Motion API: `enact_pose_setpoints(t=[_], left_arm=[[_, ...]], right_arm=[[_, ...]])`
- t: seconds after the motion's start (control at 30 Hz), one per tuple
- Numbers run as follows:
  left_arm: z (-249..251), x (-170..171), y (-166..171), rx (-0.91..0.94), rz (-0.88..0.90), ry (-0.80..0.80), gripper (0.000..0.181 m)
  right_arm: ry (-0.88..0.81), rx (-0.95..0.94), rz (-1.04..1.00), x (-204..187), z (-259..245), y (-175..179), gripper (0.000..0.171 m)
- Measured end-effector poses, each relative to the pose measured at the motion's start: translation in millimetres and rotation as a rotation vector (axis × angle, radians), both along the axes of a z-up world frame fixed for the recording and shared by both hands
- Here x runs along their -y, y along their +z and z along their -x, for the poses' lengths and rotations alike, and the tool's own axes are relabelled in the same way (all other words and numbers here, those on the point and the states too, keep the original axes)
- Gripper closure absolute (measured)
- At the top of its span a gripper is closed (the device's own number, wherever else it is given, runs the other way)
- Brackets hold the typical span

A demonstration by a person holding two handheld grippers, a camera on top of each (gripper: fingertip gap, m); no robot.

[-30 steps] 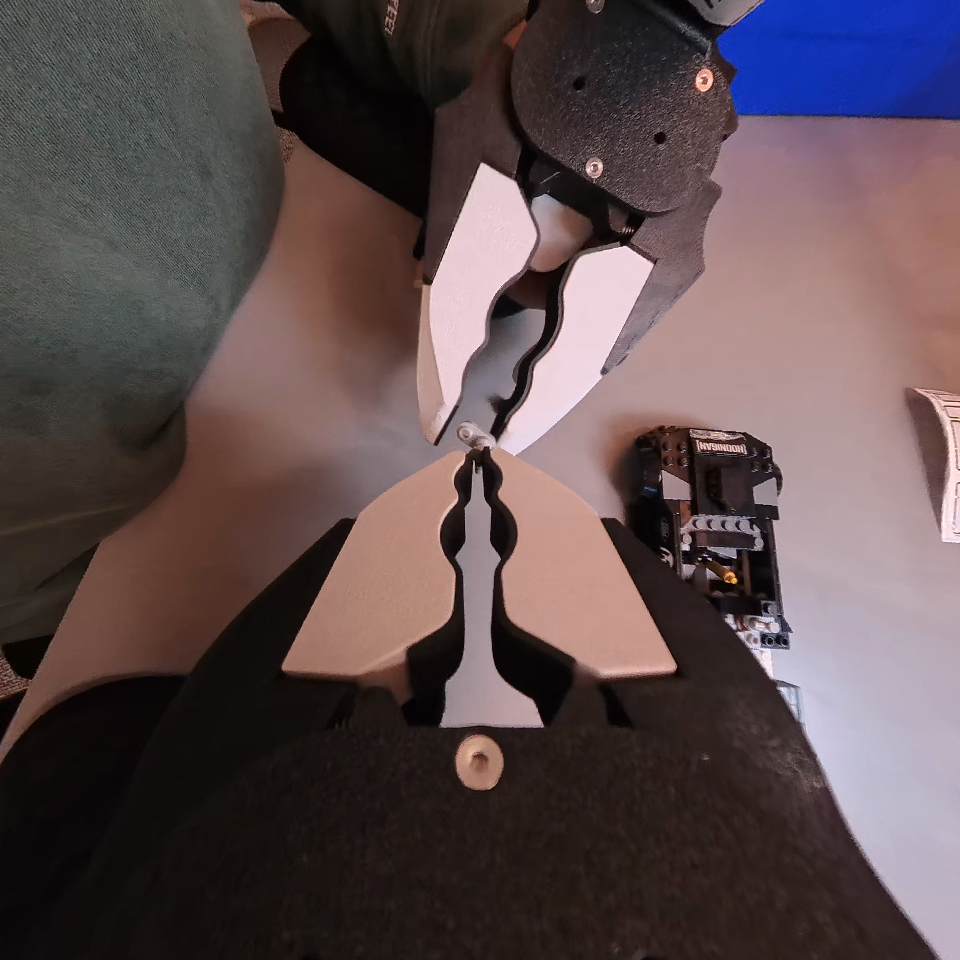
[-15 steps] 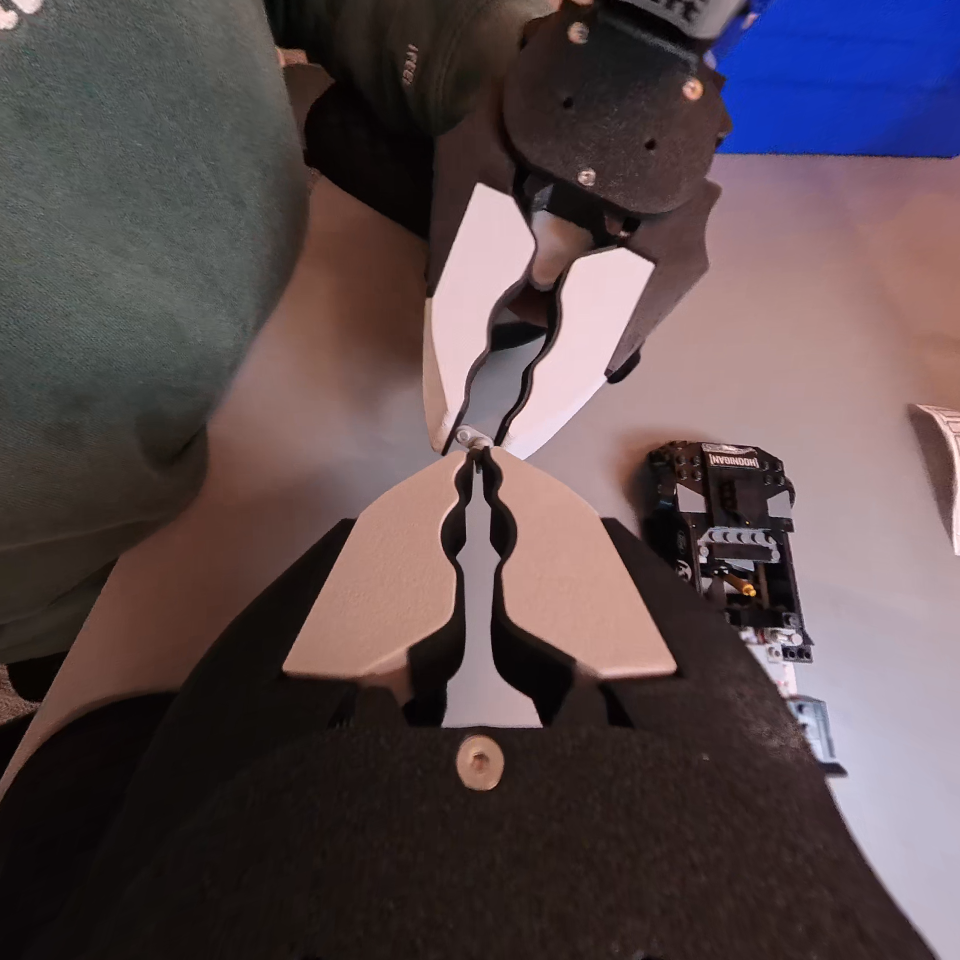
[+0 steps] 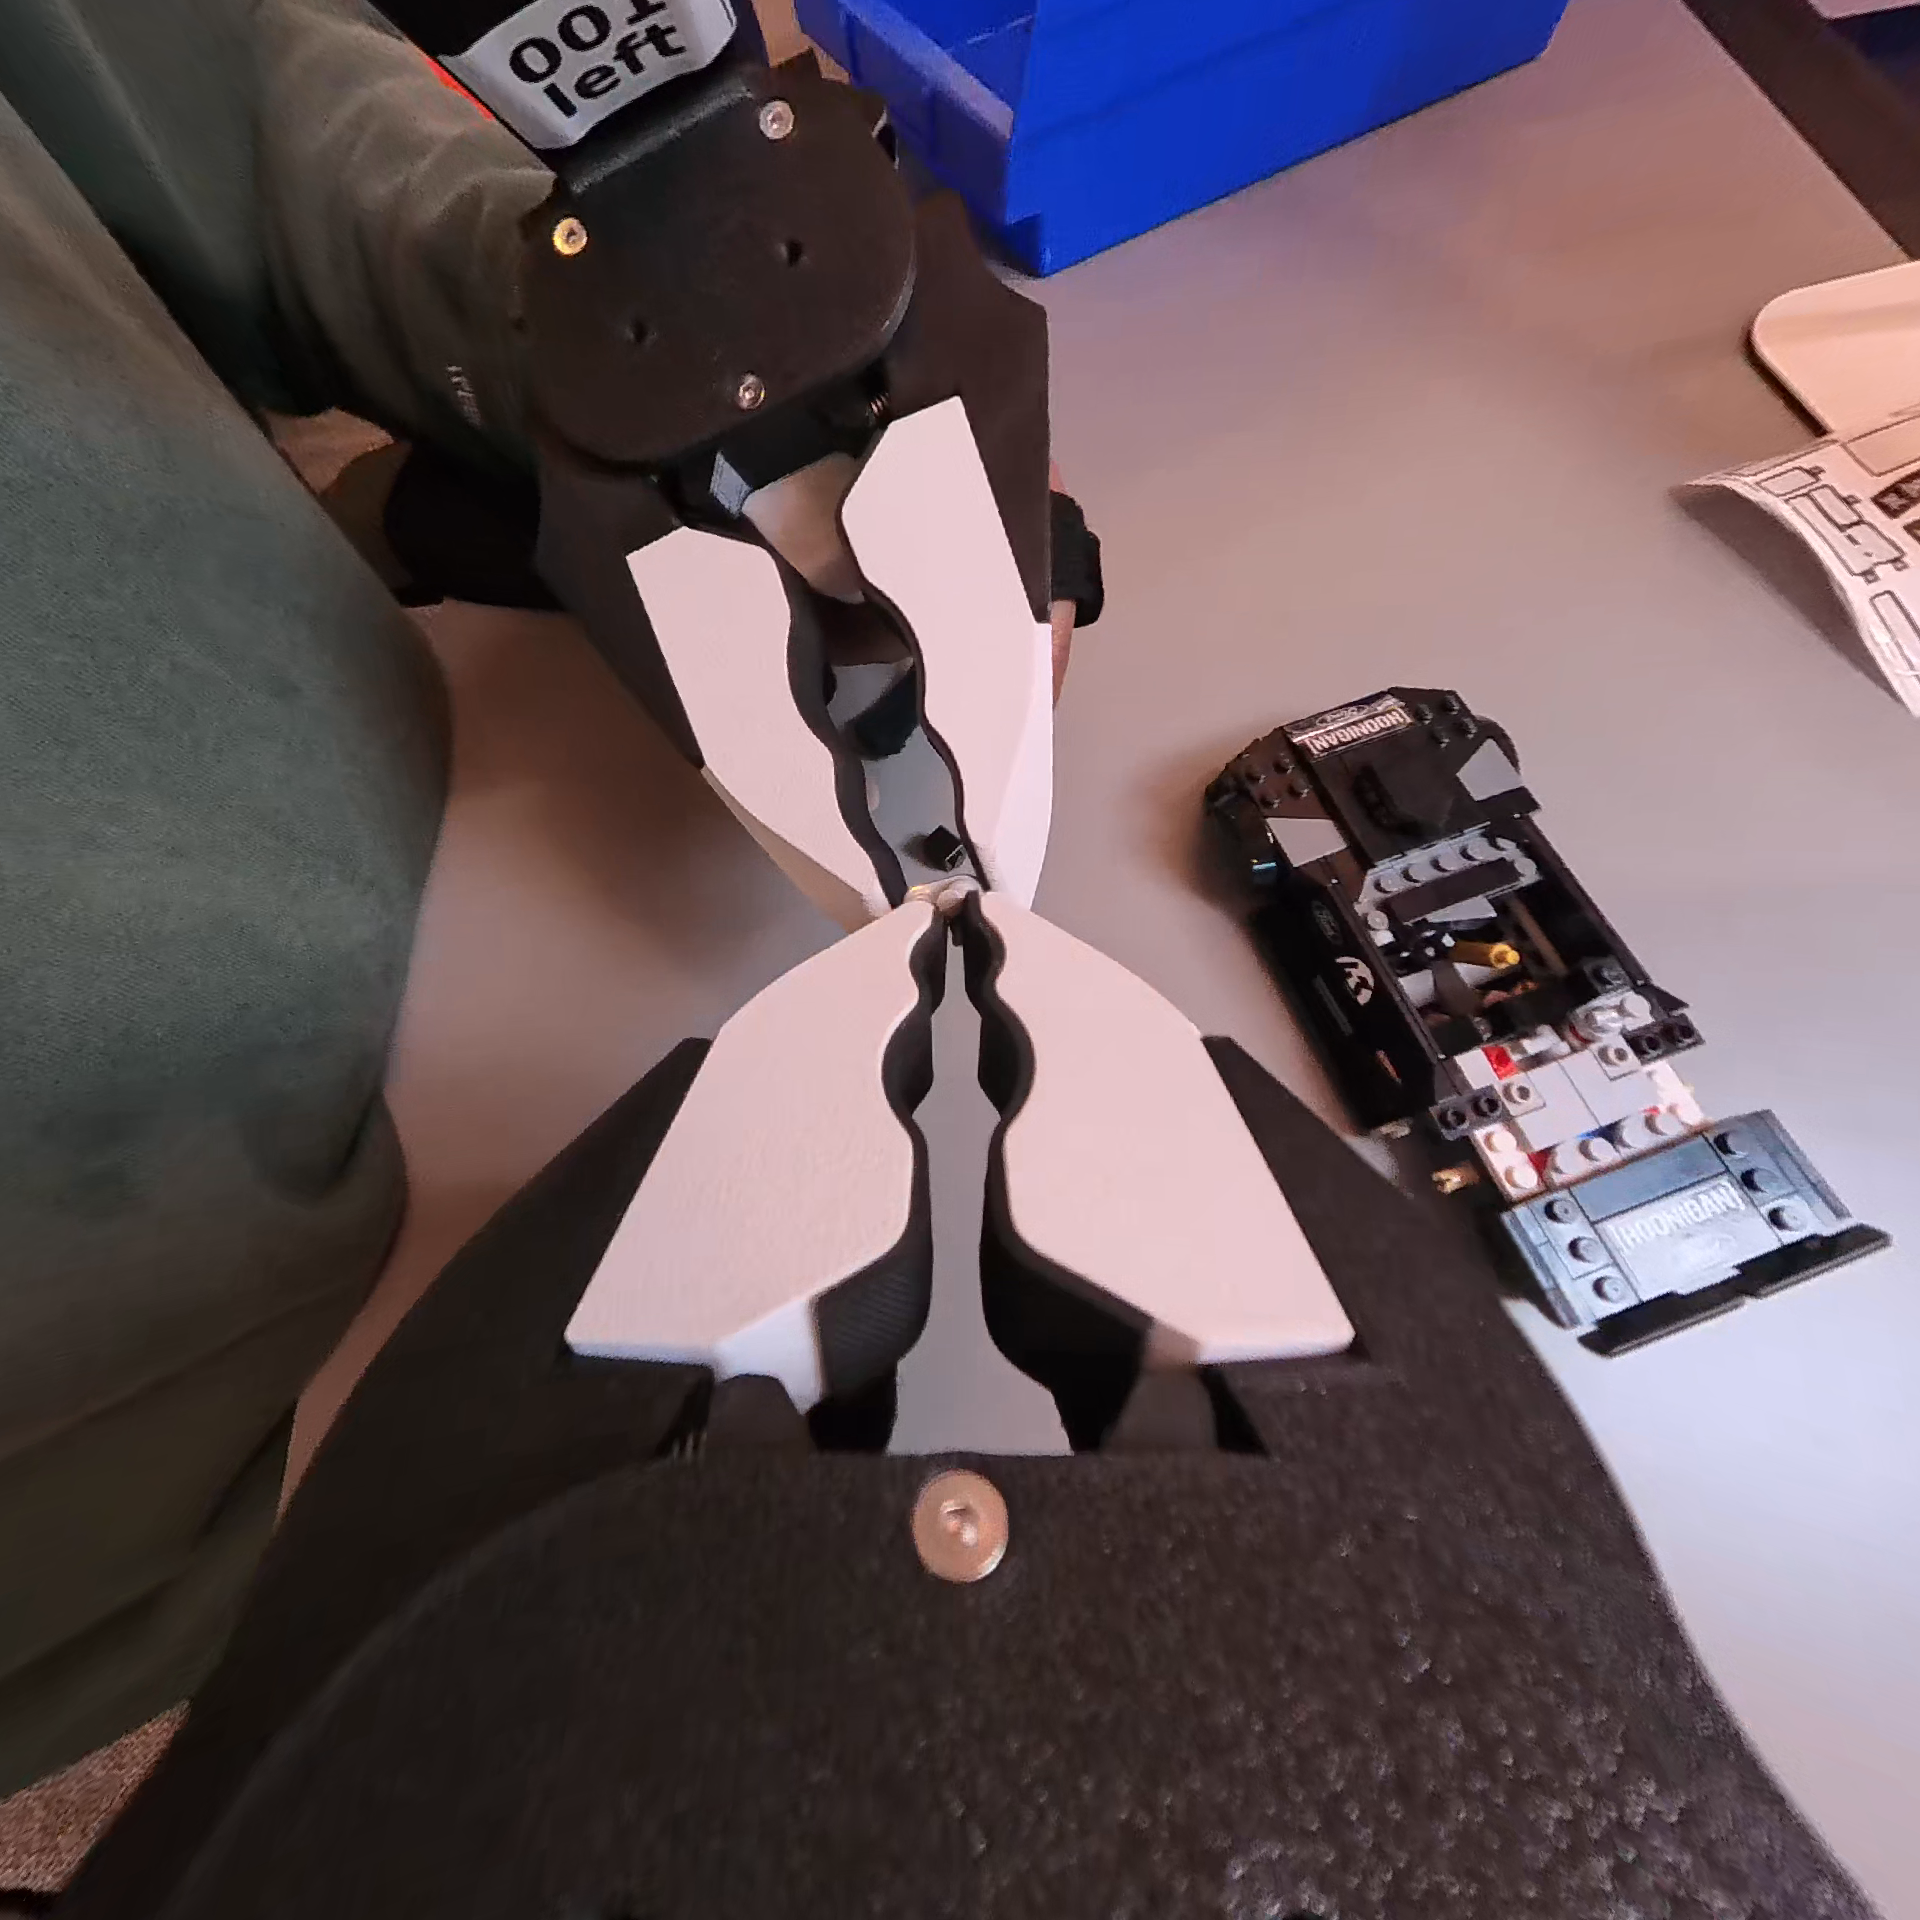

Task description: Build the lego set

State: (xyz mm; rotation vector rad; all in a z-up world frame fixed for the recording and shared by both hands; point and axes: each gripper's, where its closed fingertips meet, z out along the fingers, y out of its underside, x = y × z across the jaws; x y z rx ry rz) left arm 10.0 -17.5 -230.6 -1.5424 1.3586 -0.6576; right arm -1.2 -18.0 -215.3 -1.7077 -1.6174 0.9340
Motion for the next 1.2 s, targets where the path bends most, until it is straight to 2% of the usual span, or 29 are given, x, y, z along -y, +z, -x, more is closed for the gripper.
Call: enact_pose_setpoints(t=[0.27, 0.37, 0.83, 0.87, 0.93, 0.97, 1.07, 1.2], left_arm=[[-1, -1, -2, -0.014, -0.034, 0.014, 0.165], [0, -4, 1, 0.001, -0.049, 0.023, 0.165], [2, -4, 7, 0.055, -0.019, 0.017, 0.165], [2, -4, 6, 0.055, 0.004, 0.005, 0.164], [9, -4, 0, 0.011, 0.075, -0.024, 0.142], [15, -5, -2, -0.005, 0.104, -0.040, 0.140], [39, -11, 0, -0.024, 0.141, -0.056, 0.150], [69, -12, -3, -0.044, 0.193, -0.019, 0.151]], right_arm=[[-0.003, 0.021, -0.049, 0, -2, -2, 0.168], [0.000, 0.037, -0.081, -1, -3, 0, 0.154], [0.023, 0.021, -0.147, -4, -1, 5, 0.168], [0.046, 0.040, -0.158, -4, -1, 4, 0.168], [0.123, 0.121, -0.204, -8, -3, -3, 0.168], [0.184, 0.184, -0.219, -8, -4, -10, 0.168], [0.393, 0.370, -0.248, -11, -3, -34, 0.168], [0.668, 0.546, -0.303, -12, 9, -59, 0.168]])
